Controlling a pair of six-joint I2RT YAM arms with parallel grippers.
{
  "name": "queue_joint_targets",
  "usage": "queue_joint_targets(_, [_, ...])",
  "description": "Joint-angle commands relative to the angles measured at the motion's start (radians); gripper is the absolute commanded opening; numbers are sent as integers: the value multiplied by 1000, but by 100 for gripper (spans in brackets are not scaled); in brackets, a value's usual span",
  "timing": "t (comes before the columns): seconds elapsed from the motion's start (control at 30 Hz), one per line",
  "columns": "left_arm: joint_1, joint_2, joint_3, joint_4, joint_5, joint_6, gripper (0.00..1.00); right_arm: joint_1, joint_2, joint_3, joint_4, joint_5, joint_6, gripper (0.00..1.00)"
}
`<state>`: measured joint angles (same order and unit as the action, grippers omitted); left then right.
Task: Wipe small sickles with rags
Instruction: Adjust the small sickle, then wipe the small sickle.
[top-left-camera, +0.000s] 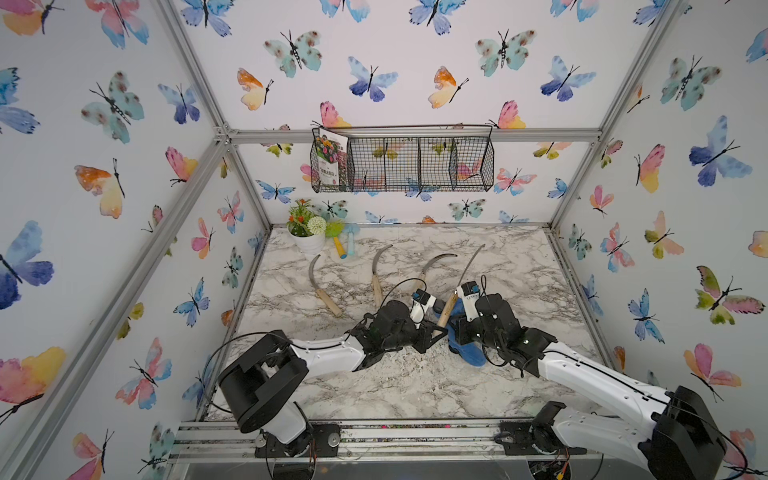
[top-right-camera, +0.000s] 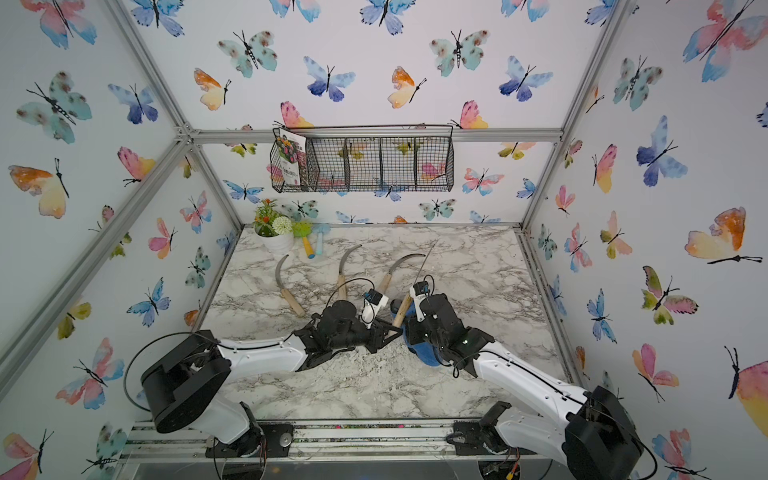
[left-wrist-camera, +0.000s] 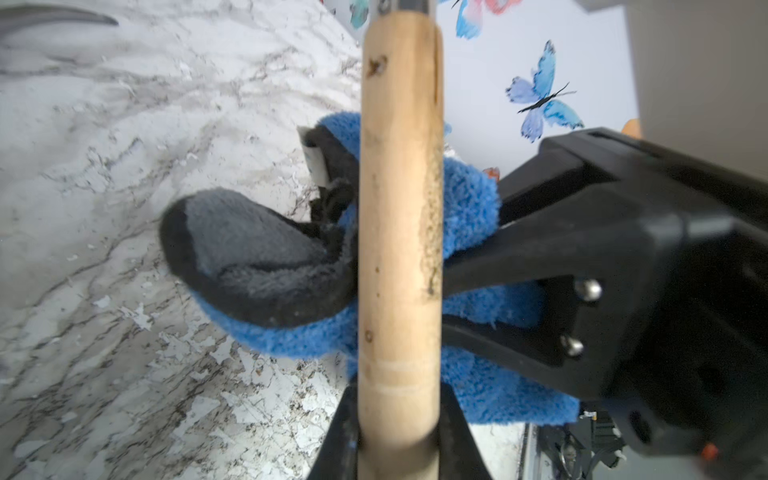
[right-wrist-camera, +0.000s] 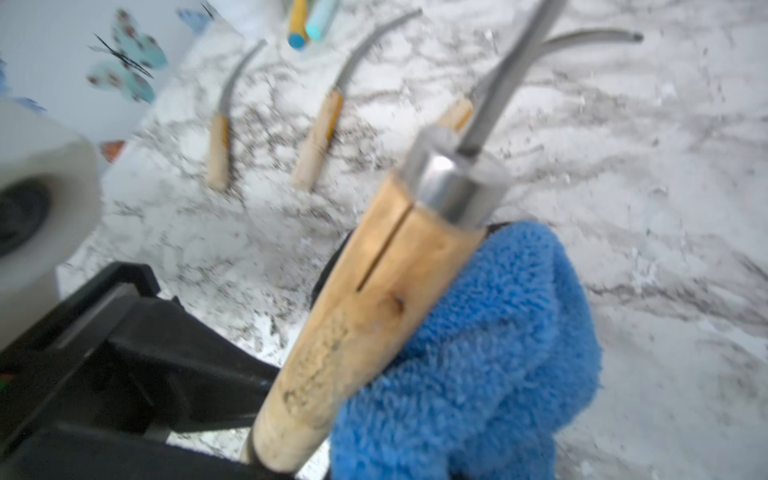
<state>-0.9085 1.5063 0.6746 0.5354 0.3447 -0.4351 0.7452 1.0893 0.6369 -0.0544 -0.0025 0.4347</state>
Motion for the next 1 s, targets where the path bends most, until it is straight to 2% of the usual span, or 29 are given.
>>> queue_joint_targets(0.0, [-20, -89, -24, -25, 107, 11, 0, 14, -33, -3, 281, -97, 24, 1])
queue_joint_targets(0.2, [16, -132, 0, -63, 77, 1, 0, 14, -47, -49, 314, -133, 40, 1])
queue_joint_targets(0.47, [129, -165, -46, -13, 98, -62, 0, 14, -123, -122, 339, -132, 68, 1])
queue_joint_targets(0.6, [140, -201, -50, -12, 125, -66, 0, 14, -101, -123, 304, -69, 86, 2])
queue_joint_targets(0.73, [141, -251, -72, 17, 129, -90, 0, 14, -69, -134, 322, -55, 95, 2])
queue_joint_targets(0.83, [140, -288, -60, 10, 125, -94, 0, 14, -15, -136, 365, -117, 98, 2])
queue_joint_targets(0.97, [139, -282, -23, 23, 129, -101, 0, 30, 69, -149, 499, -269, 125, 2])
